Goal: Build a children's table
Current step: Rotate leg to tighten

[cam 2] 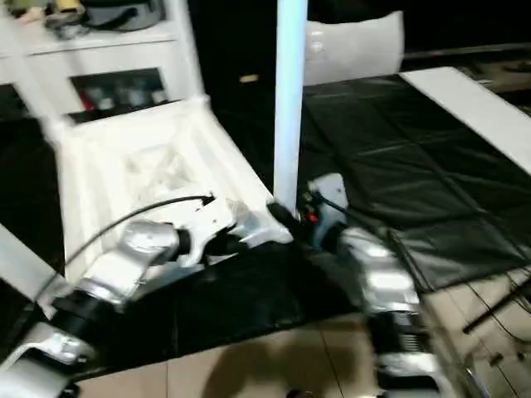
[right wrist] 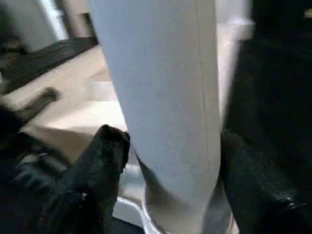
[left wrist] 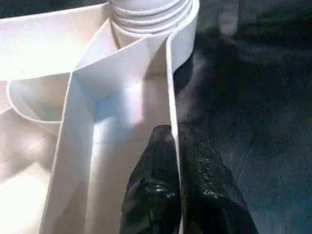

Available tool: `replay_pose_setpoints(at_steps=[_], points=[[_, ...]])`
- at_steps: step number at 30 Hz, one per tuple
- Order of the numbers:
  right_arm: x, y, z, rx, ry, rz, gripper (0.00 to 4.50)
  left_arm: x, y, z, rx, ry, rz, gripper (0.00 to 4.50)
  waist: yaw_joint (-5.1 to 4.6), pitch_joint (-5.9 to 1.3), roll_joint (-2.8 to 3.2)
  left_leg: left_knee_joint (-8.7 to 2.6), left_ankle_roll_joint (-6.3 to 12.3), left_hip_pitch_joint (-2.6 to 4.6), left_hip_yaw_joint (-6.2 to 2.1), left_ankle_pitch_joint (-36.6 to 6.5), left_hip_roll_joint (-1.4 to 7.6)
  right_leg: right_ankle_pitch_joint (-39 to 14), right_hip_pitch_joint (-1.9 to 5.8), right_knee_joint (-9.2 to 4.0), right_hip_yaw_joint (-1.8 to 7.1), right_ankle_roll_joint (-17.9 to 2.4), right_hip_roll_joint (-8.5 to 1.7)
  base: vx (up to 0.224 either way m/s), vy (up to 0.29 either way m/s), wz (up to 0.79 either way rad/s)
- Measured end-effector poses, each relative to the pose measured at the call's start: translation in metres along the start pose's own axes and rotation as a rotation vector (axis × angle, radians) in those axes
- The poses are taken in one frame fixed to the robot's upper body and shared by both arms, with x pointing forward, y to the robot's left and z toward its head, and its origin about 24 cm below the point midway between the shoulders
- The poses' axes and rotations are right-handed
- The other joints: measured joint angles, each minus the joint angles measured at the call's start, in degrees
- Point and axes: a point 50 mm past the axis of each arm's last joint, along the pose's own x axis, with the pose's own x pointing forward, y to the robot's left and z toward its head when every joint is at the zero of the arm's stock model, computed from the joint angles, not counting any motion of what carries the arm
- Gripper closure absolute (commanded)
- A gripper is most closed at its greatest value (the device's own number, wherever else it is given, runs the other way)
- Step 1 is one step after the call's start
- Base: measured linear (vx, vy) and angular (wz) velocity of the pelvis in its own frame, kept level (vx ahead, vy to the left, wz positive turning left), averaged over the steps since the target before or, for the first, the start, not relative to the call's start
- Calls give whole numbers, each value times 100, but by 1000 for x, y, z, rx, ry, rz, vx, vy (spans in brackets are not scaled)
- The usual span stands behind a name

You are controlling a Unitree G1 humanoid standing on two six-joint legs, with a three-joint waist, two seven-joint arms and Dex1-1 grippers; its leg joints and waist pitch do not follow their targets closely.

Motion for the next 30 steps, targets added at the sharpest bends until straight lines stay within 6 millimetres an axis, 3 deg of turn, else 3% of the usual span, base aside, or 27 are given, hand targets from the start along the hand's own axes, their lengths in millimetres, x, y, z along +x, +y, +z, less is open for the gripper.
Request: replay_pose_setpoints(at_steps=[4, 7, 10, 16, 24, 30], points=[[-12, 0, 7, -50, 39, 156, 93, -7, -1, -2, 60, -3, -87, 450, 201, -6, -9, -1, 7, -31, 48, -8, -2, -17, -82, 52, 60, -5, 1, 0, 0, 0], [-25, -1, 9, -55, 96, 271, 58, -14, -2, -5, 106, 10, -148, 450, 336, -7, -17, 5, 10, -26, 65, -10, -4, -19, -90, 66, 80, -6, 2, 0, 0, 0], [-34, -1, 10, -72, 167, 364, 52, -21, -3, -9, 162, 33, -223, 450, 442, -6, -28, 9, 9, -6, 79, -10, -5, -20, -90, 84, 98, -7, 2, 0, 0, 0], [-33, 2, 9, -107, 235, 488, 52, -29, -5, -12, 239, 68, -349, 450, 555, -11, -46, 15, 7, 6, 85, -6, -6, -21, -87, 100, 109, -9, 2, 0, 0, 0], [-30, 6, 6, -97, 264, 600, 123, -29, -7, -10, 291, 72, -406, 450, 667, -26, -79, 15, 6, 5, 87, -8, -5, -26, -88, 104, 114, -10, 1, 0, 0, 0], [-29, 9, -1, -71, 287, 649, 170, -27, -7, -10, 297, 72, -416, 450, 693, -39, -101, 18, 6, 6, 88, -7, -6, -26, -88, 107, 115, -11, 1, 0, 0, 0]])
